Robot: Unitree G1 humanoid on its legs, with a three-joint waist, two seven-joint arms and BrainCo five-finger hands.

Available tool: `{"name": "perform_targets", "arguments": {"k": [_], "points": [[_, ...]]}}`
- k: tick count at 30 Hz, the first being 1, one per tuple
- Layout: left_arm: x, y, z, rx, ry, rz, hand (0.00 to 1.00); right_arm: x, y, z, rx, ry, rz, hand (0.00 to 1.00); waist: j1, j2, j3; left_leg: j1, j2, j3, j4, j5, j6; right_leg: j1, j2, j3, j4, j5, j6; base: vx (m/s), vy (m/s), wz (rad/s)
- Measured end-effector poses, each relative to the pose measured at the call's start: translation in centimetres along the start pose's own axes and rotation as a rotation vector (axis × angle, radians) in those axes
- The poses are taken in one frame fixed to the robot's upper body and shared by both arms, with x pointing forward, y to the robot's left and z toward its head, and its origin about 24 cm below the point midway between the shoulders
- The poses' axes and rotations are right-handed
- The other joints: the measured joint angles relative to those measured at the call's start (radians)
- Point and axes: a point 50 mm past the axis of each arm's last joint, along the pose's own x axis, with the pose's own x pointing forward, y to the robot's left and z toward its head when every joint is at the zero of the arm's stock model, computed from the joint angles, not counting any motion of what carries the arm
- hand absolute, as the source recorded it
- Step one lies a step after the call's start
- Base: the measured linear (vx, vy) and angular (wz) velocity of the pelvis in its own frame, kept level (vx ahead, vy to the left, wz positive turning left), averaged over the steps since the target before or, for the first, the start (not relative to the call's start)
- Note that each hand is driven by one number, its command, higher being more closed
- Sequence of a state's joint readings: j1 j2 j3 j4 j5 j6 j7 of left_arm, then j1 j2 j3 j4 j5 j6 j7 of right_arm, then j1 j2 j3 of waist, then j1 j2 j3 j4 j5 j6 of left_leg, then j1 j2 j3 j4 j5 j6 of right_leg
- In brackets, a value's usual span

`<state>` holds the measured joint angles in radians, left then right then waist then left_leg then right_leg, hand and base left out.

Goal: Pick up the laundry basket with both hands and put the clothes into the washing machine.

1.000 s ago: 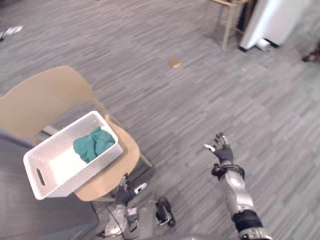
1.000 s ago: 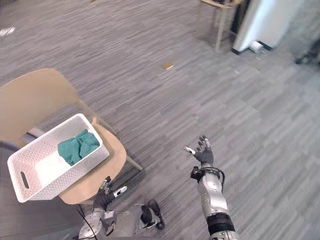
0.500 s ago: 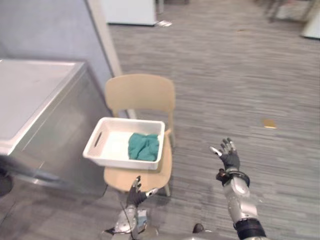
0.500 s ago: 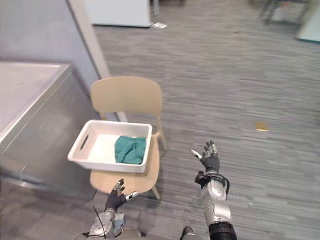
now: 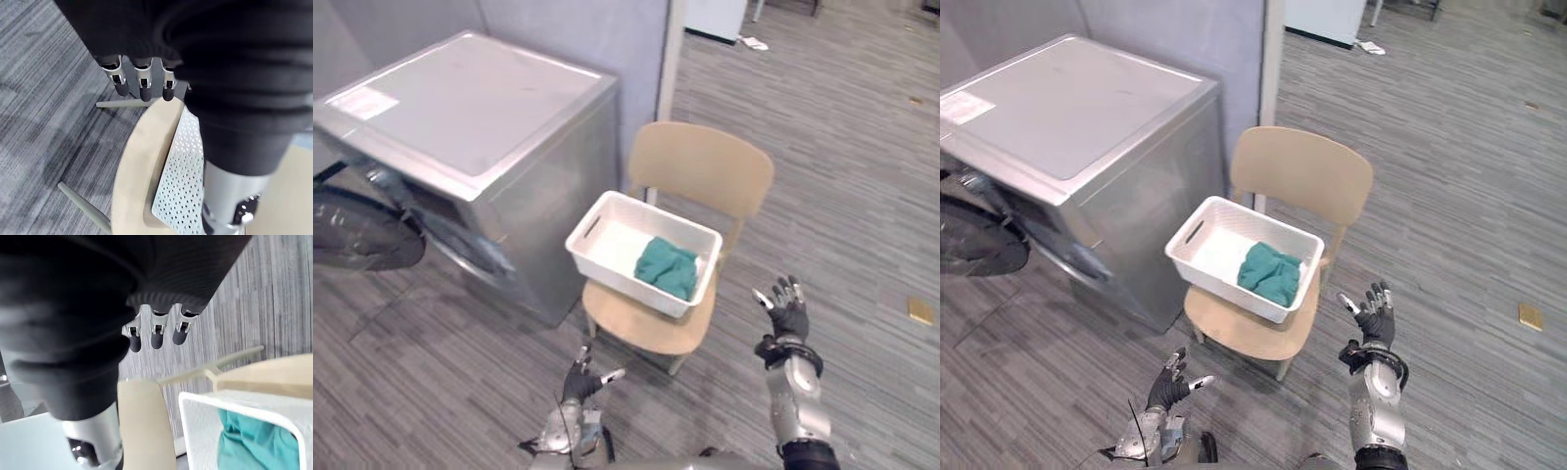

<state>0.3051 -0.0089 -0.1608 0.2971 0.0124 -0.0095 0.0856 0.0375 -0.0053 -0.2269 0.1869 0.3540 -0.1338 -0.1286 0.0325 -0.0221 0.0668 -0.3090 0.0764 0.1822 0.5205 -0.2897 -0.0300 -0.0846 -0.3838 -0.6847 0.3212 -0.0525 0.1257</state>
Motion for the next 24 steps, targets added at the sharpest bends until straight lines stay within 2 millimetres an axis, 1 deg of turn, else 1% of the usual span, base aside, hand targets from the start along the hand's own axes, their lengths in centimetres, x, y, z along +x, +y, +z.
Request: {"name": "perform_targets", "arguments": {"k": [1, 2, 3, 4, 5, 6, 7, 8, 9, 11, 12, 13, 14, 15, 17, 19, 21, 22, 23, 24], "points": [[-0.1, -0.2, 0.2, 0.003, -0.012, -0.012, 0.0, 0.2, 0.1, 1.1, -0.004, -0.048, 0.007, 0.0, -0.007, -0.004, 0.003, 0.003, -0.051, -0.01, -0.008, 0.009, 0.015, 0.015, -0.044, -0.011, 0.001, 0.013, 0.01, -0.05, 0.328, 0.7], [-0.4, -0.4, 0.2, 0.004, -0.013, -0.023, 0.0, 0.3, 0.2, 2.0, -0.004, -0.086, 0.007, 0.0, -0.008, -0.005, 0.004, 0.023, -0.098, -0.011, -0.03, 0.022, 0.038, 0.027, -0.091, -0.015, 0.016, 0.027, 0.006, -0.03, 0.275, 0.61], [-0.4, -0.5, 0.3, 0.007, -0.02, -0.031, 0.0, 0.4, 0.2, 2.3, -0.018, -0.1, 0.009, 0.0, -0.007, -0.006, 0.005, 0.041, -0.12, -0.008, -0.048, 0.026, 0.047, 0.028, -0.114, -0.011, 0.032, 0.034, -0.005, -0.04, 0.389, 0.33], [-0.8, -0.5, 0.3, 0.01, -0.024, -0.038, 0.0, 0.6, 0.5, 2.8, -0.048, -0.125, 0.018, 0.0, -0.002, -0.006, 0.011, 0.086, -0.157, 0.012, -0.099, 0.043, 0.088, 0.02, -0.161, 0.002, 0.083, 0.041, -0.071, -0.04, 0.304, 0.06], [-0.9, -0.6, 0.2, 0.01, -0.025, -0.038, 0.0, 0.8, 0.8, 3.1, -0.064, -0.138, 0.026, 0.0, 0.0, 0.0, 0.016, 0.108, -0.168, 0.022, -0.126, 0.051, 0.112, 0.005, -0.183, -0.002, 0.124, 0.034, -0.145, -0.07, 0.336, -0.23], [-1.0, -0.5, 0.2, 0.018, -0.025, -0.035, 0.0, 1.2, 1.5, 3.6, -0.097, -0.163, 0.046, 0.0, 0.013, 0.013, 0.023, 0.142, -0.177, 0.049, -0.17, 0.062, 0.138, -0.034, -0.222, -0.014, 0.236, 0.001, -0.262, -0.08, 0.248, -0.46], [-1.3, -0.2, 0.0, 0.02, -0.022, -0.024, 0.0, 1.5, 2.5, 4.1, -0.124, -0.187, 0.08, 0.0, 0.013, 0.026, 0.03, 0.169, -0.177, 0.065, -0.209, 0.067, 0.145, -0.063, -0.225, -0.047, 0.343, -0.045, -0.267, -0.09, 0.239, -0.54], [-1.4, -0.1, 0.0, 0.024, -0.022, -0.023, 0.0, 1.7, 2.9, 4.4, -0.138, -0.199, 0.096, 0.0, 0.012, 0.03, 0.034, 0.18, -0.177, 0.067, -0.228, 0.074, 0.143, -0.074, -0.21, -0.06, 0.376, -0.071, -0.23, -0.09, 0.224, -0.5], [-1.6, 0.1, -0.1, 0.034, -0.02, -0.02, 0.0, 1.9, 3.4, 4.9, -0.184, -0.222, 0.124, 0.0, 0.009, 0.031, 0.033, 0.197, -0.181, 0.069, -0.279, 0.098, 0.141, -0.088, -0.121, -0.056, 0.386, -0.126, -0.15, -0.06, 0.143, -0.3], [-1.6, 0.2, -0.1, 0.048, -0.023, -0.02, 0.0, 2.0, 3.3, 5.0, -0.211, -0.23, 0.134, 0.0, 0.006, 0.027, 0.031, 0.202, -0.189, 0.069, -0.311, 0.113, 0.13, -0.093, -0.052, -0.053, 0.357, -0.149, -0.118, -0.04, 0.062, -0.07], [-1.6, 0.4, -0.1, 0.056, -0.024, -0.019, 0.0, 2.0, 3.3, 5.2, -0.243, -0.236, 0.144, 0.0, -0.001, 0.025, 0.03, 0.202, -0.197, 0.069, -0.332, 0.125, 0.132, -0.092, 0.011, -0.061, 0.313, -0.165, -0.114, -0.01, 0.01, 0.04], [-1.5, 0.4, -0.1, 0.058, -0.024, -0.019, 0.0, 2.1, 3.3, 5.3, -0.279, -0.244, 0.151, 0.0, -0.012, 0.028, 0.03, 0.201, -0.204, 0.074, -0.34, 0.131, 0.137, -0.079, 0.043, -0.082, 0.26, -0.192, -0.154, 0.0, 0.0, 0.0], [-1.5, 0.4, -0.1, 0.062, -0.025, -0.018, 0.0, 2.1, 3.3, 5.3, -0.289, -0.244, 0.156, 0.0, -0.015, 0.031, 0.03, 0.2, -0.205, 0.077, -0.34, 0.134, 0.142, -0.073, 0.051, -0.085, 0.238, -0.199, -0.163, 0.04, 0.036, -0.11], [-1.5, 0.4, 0.0, 0.066, -0.029, -0.017, 0.0, 2.1, 3.5, 5.3, -0.304, -0.244, 0.166, 0.0, -0.015, 0.034, 0.029, 0.198, -0.205, 0.083, -0.342, 0.143, 0.156, -0.072, 0.061, -0.08, 0.212, -0.203, -0.162, 0.08, 0.053, -0.14], [-1.3, 0.6, 0.4, 0.082, -0.041, -0.012, 0.0, 2.0, 3.8, 5.1, -0.332, -0.241, 0.188, 0.0, -0.016, 0.032, 0.03, 0.196, -0.2, 0.088, -0.342, 0.147, 0.163, -0.073, 0.074, -0.076, 0.195, -0.202, -0.159, 0.09, 0.033, -0.11], [-1.0, 0.8, 0.9, 0.083, -0.06, 0.002, 0.0, 2.0, 4.1, 5.0, -0.352, -0.238, 0.205, 0.0, -0.016, 0.033, 0.03, 0.196, -0.192, 0.093, -0.334, 0.145, 0.162, -0.065, 0.105, -0.052, 0.16, -0.188, -0.138, 0.07, -0.016, -0.1], [-1.0, 1.2, 1.1, 0.079, -0.071, 0.016, 0.0, 1.8, 4.8, 4.6, -0.38, -0.229, 0.235, 0.0, -0.015, 0.042, 0.029, 0.179, -0.155, 0.109, -0.279, 0.108, 0.151, -0.041, 0.156, -0.036, 0.094, -0.165, -0.134, 0.06, -0.021, -0.24], [-1.1, 1.2, 1.2, 0.073, -0.077, 0.021, 0.0, 1.6, 5.4, 4.4, -0.397, -0.229, 0.264, 0.0, -0.005, 0.047, 0.03, 0.16, -0.123, 0.128, -0.223, 0.079, 0.14, -0.039, 0.193, -0.008, 0.06, -0.159, -0.13, 0.05, -0.01, -0.71], [-1.2, 1.4, 1.1, 0.071, -0.074, 0.03, 0.0, 1.4, 6.4, 4.1, -0.409, -0.227, 0.307, 0.0, 0.014, 0.049, 0.029, 0.125, -0.083, 0.163, -0.131, 0.058, 0.113, -0.033, 0.231, 0.036, 0.02, -0.143, -0.14, 0.03, -0.011, -0.82], [-1.2, 1.6, 1.1, 0.061, -0.074, 0.042, 0.0, 1.2, 7.1, 3.9, -0.423, -0.229, 0.337, 0.0, 0.014, 0.052, 0.03, 0.088, -0.056, 0.176, -0.047, 0.062, 0.107, -0.028, 0.25, 0.055, -0.01, -0.126, -0.142, 0.0, -0.017, -0.82]]}}
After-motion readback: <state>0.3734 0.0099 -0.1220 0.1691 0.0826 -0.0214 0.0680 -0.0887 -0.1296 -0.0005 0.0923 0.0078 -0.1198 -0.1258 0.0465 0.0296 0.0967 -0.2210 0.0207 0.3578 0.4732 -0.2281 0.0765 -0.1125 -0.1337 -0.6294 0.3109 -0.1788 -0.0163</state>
